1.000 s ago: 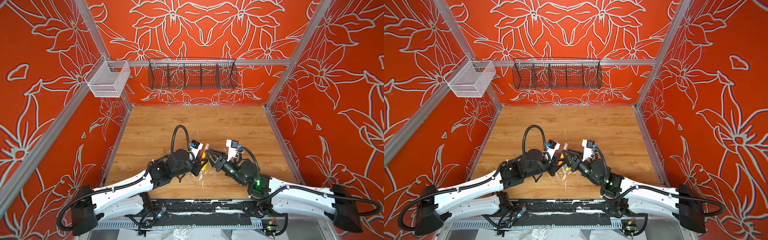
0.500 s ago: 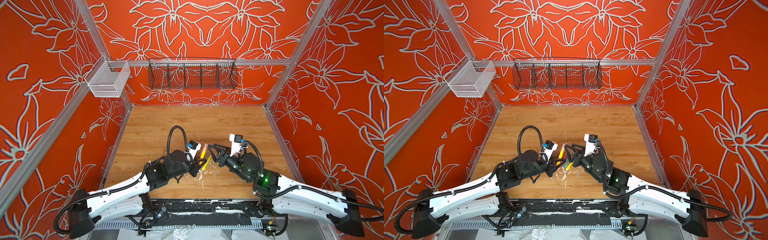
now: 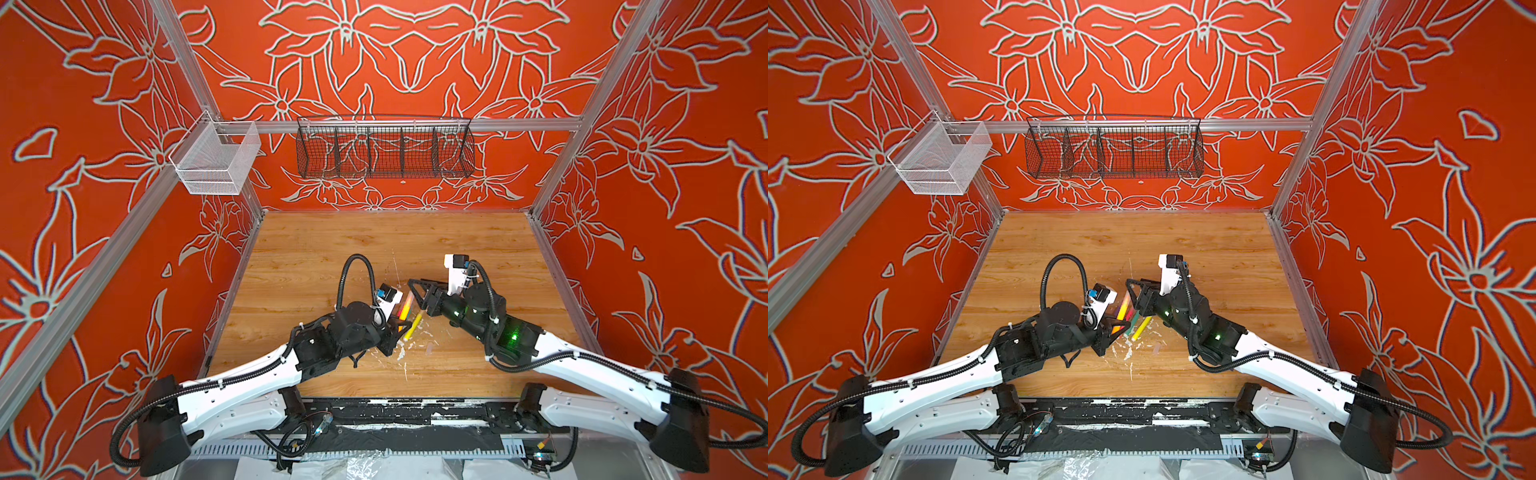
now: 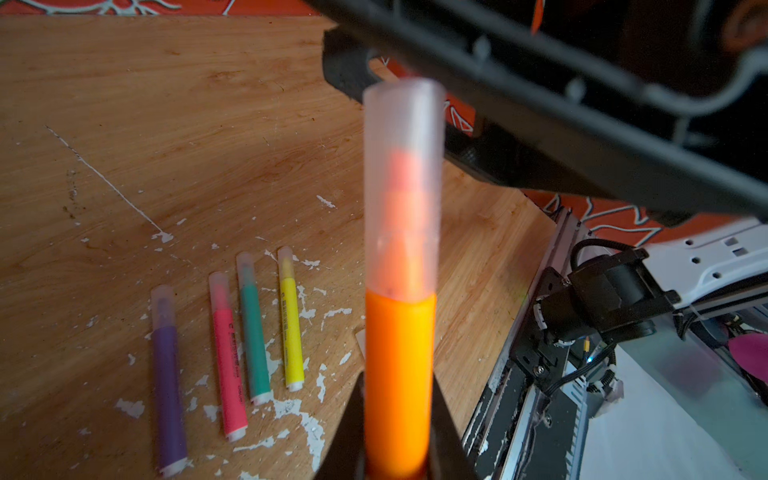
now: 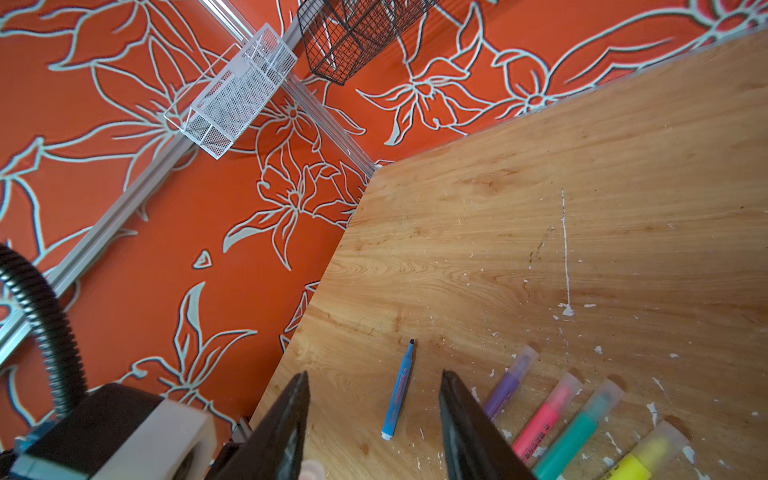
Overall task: Insert the pens into the pen caps
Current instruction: 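Open the right gripper off the cap and raise it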
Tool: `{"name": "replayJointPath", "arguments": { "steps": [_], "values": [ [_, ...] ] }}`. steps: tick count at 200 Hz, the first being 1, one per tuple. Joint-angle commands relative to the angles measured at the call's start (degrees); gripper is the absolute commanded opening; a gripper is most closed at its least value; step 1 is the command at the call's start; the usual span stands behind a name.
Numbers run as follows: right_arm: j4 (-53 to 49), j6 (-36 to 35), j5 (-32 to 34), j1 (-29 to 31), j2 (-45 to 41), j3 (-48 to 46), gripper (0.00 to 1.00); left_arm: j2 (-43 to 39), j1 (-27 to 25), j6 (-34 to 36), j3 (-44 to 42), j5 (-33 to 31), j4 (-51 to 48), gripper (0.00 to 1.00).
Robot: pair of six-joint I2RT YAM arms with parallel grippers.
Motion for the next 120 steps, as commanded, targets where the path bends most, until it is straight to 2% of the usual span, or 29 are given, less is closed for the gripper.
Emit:
{"name": "replayJointPath", "arguments": {
  "steps": [1,67,120],
  "values": [
    [0.46,0.87,-2.50,-0.01,0.39,1.11,0.52,0.32,0.11,0.72,0.30,0.59,1.46,0.00],
    [1.87,0.93,-3.88,-0.10,1.63,1.54,0.49,3.08,0.03,0.73,0.85,0.86,2.04,0.00],
    [1.75,0.76,-4.26,-0.10,2.71,1.97,0.31,4.24,0.09,0.75,1.55,0.95,1.96,0.00]
  ]
}}
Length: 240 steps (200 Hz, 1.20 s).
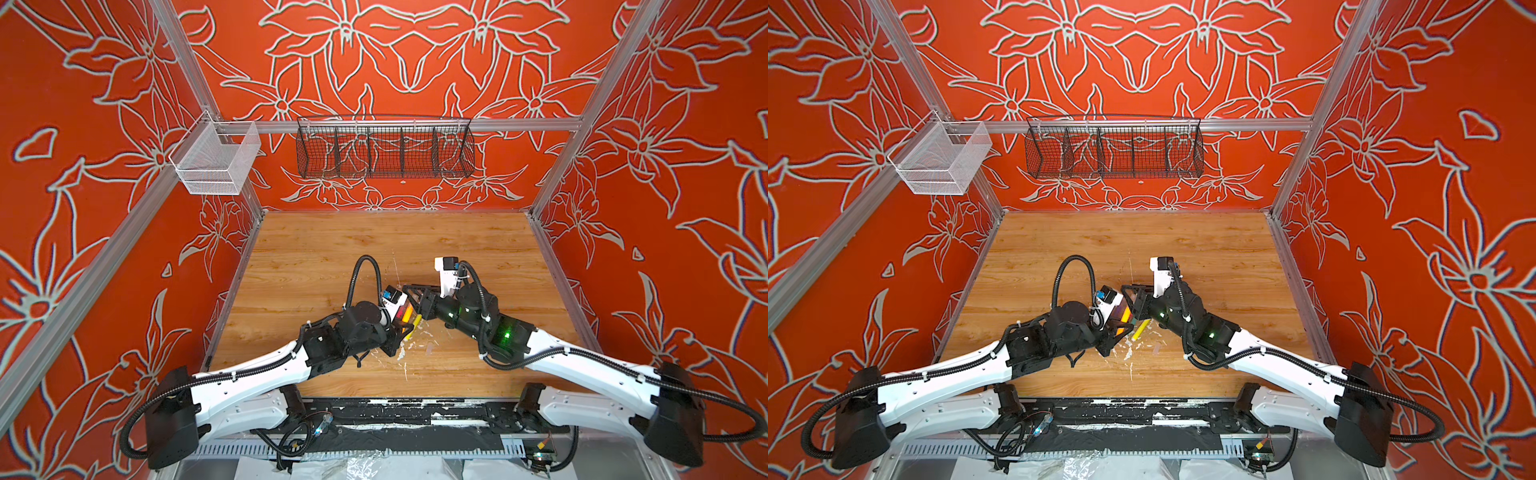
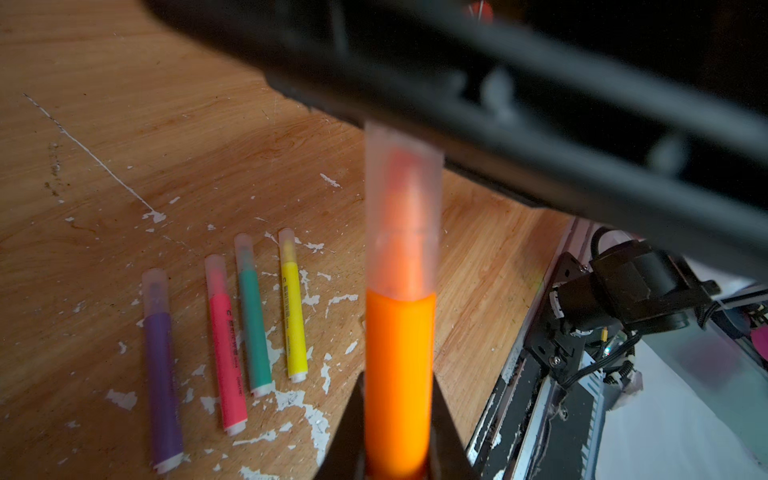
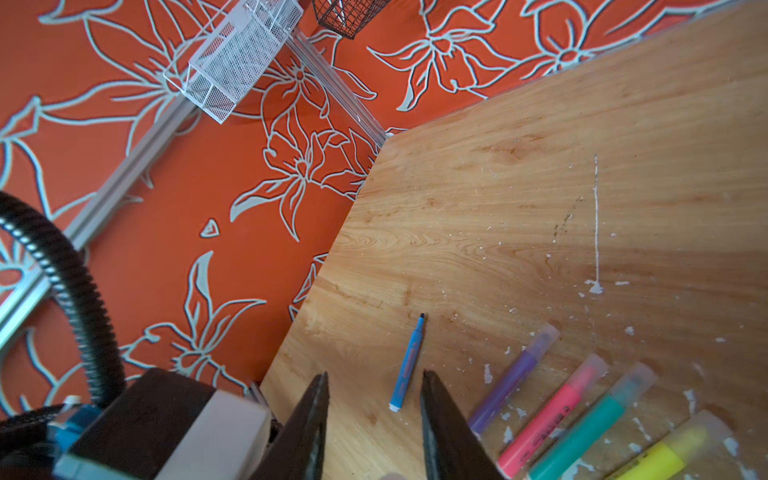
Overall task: Insert the pens into the pen caps
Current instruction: 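Open the right gripper off the cap and raise it, then press the cap down onto the orange marker with the right gripper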
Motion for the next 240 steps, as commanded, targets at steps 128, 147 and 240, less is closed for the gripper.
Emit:
{"name": "replayJointPath", "arguments": {
  "steps": [128,147,240],
  "values": [
    [2.09,1.42,-0.60,2.43,1.24,-0.77,0.01,3.99,0.12,2.74,9.88,-5.07,0.19,0.00],
    [2.08,1.16,0.30,3.31,1.11,-1.54,0.00,4.78,0.18,3.68,12.09,-6.07,0.18,0.00],
    [1.81,-0.05,2.89,6.79,0.98,-3.51,0.00,8.57,4.55,5.38,18.74,-3.30,-0.03,0.00]
  ]
}}
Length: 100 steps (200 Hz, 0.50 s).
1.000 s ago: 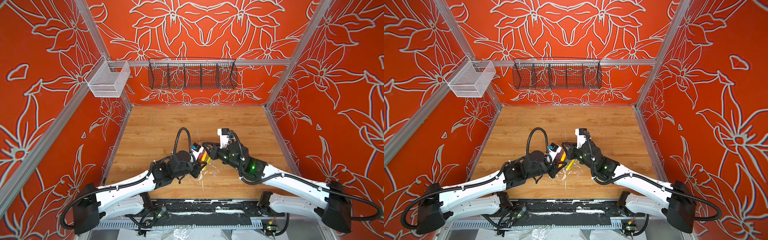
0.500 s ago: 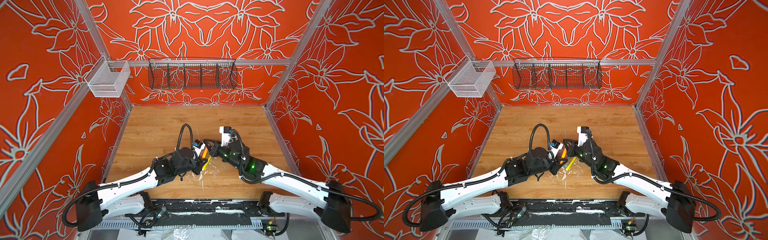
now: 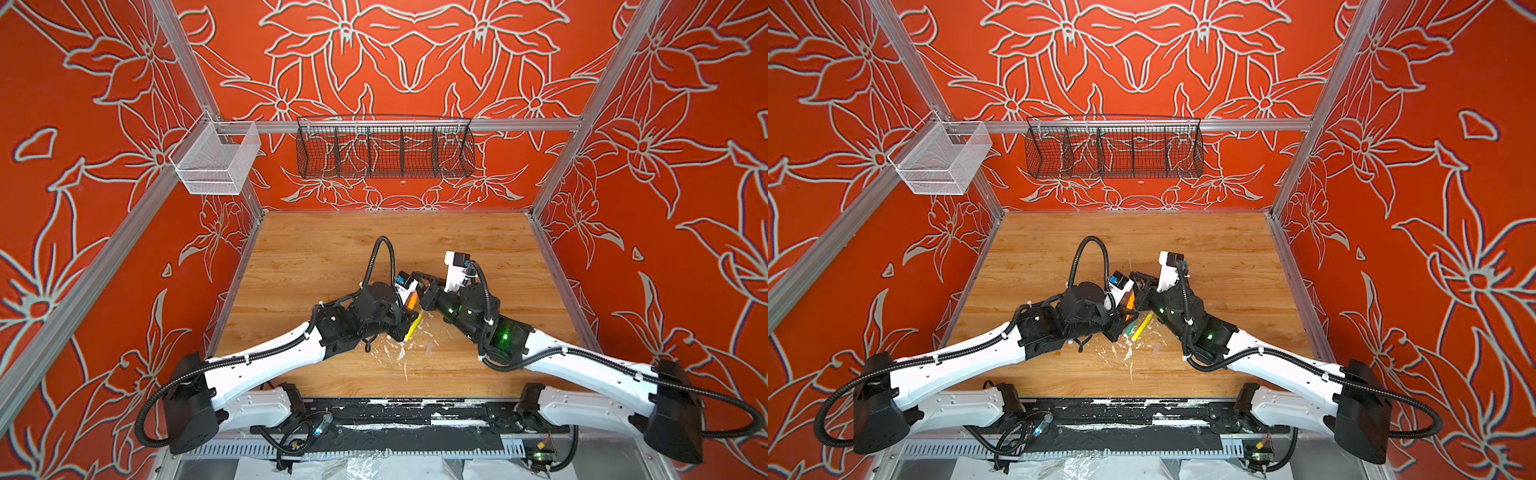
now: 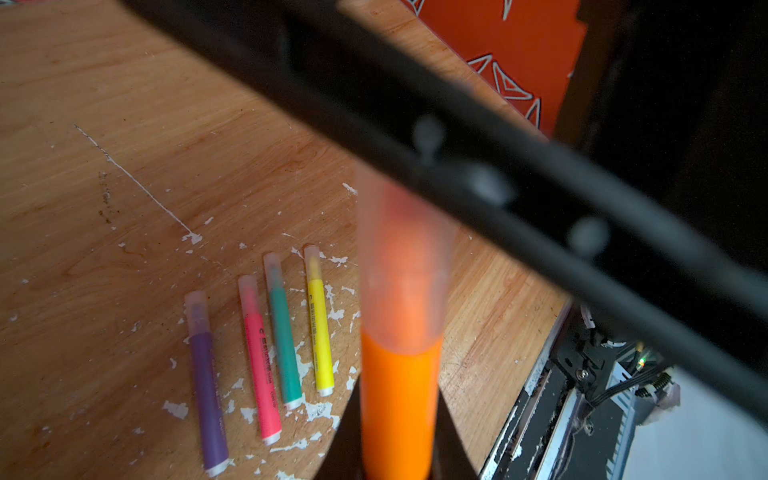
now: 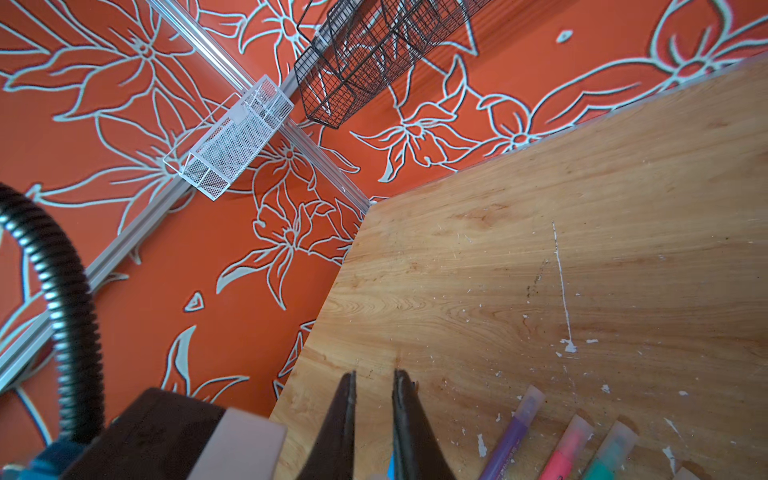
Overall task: Insert the pens into the pen caps
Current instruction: 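Press the cap down onto the orange marker with the right gripper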
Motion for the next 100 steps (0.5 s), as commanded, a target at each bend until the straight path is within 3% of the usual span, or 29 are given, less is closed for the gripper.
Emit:
{"name": "replayJointPath", "arguments": {
  "steps": [1,100],
  "values": [
    [-4.81,0.24,-8.68,4.72,0.65,-2.84,0.00,-0.07,2.19,1.09,4.61,-1.63,11.52,0.00],
    [-2.22,2.02,-5.98,10.10,3.59,-5.09,0.00,-0.51,6.33,2.11,7.86,0.65,13.01,0.00]
  ]
}}
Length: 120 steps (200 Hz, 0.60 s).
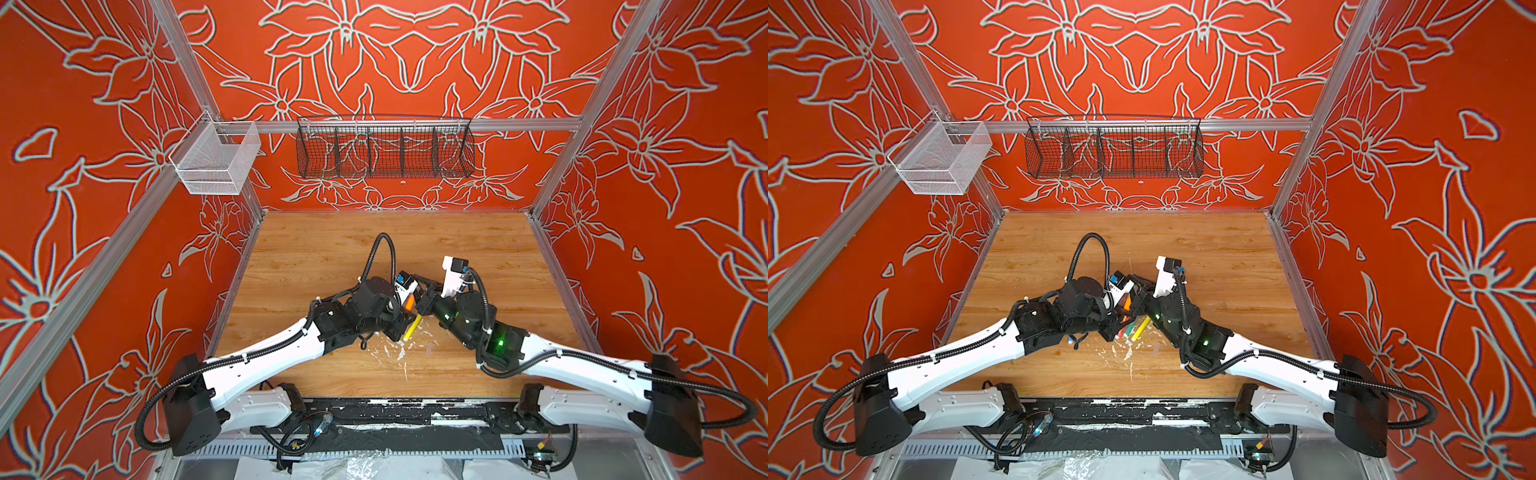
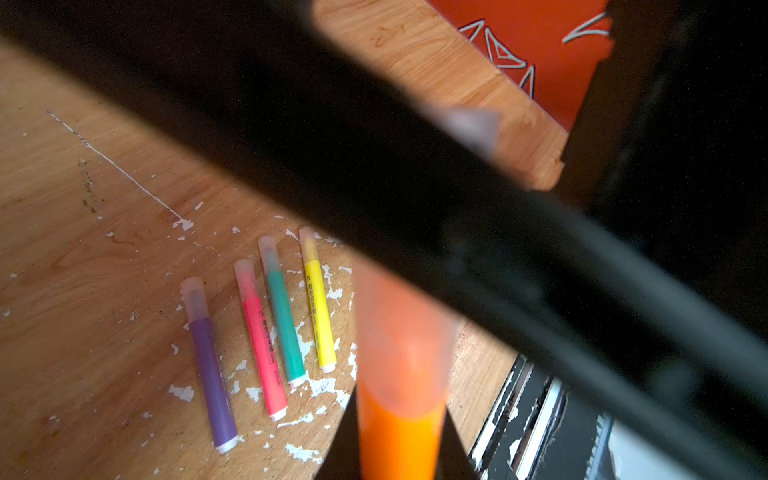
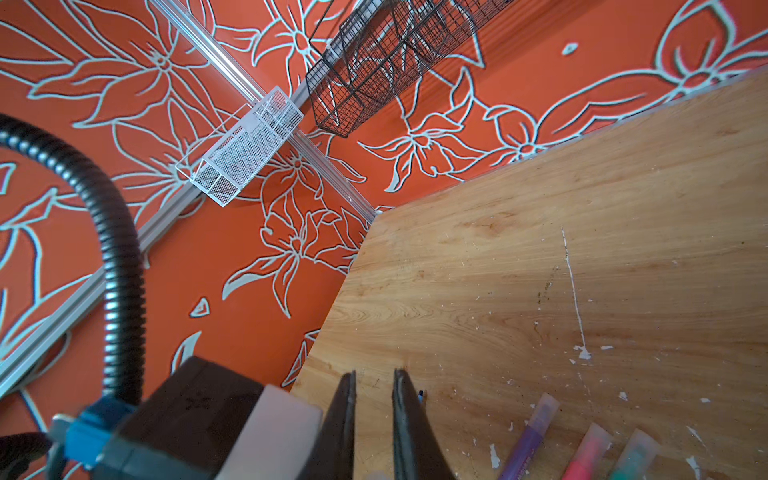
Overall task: Insert the pens into the pen caps
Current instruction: 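Press the cap down onto the orange marker with the right gripper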
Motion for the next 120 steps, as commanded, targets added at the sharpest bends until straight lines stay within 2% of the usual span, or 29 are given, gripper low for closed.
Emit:
{"name": "replayJointPath", "arguments": {
  "steps": [1,70,120],
  "values": [
    [-7.53,2.27,-11.04,5.95,2.30,-3.24,0.00,-0.57,3.76,-0.91,5.76,-4.55,18.30,0.00],
    [-7.42,2.32,-8.47,8.22,4.08,-3.16,0.00,-1.74,5.60,-0.75,5.85,-6.82,19.91,0.00],
    [-8.45,3.41,-5.41,8.39,1.26,-5.53,0.00,-3.73,6.54,-1.14,4.41,-9.08,20.09,0.00]
  ]
}}
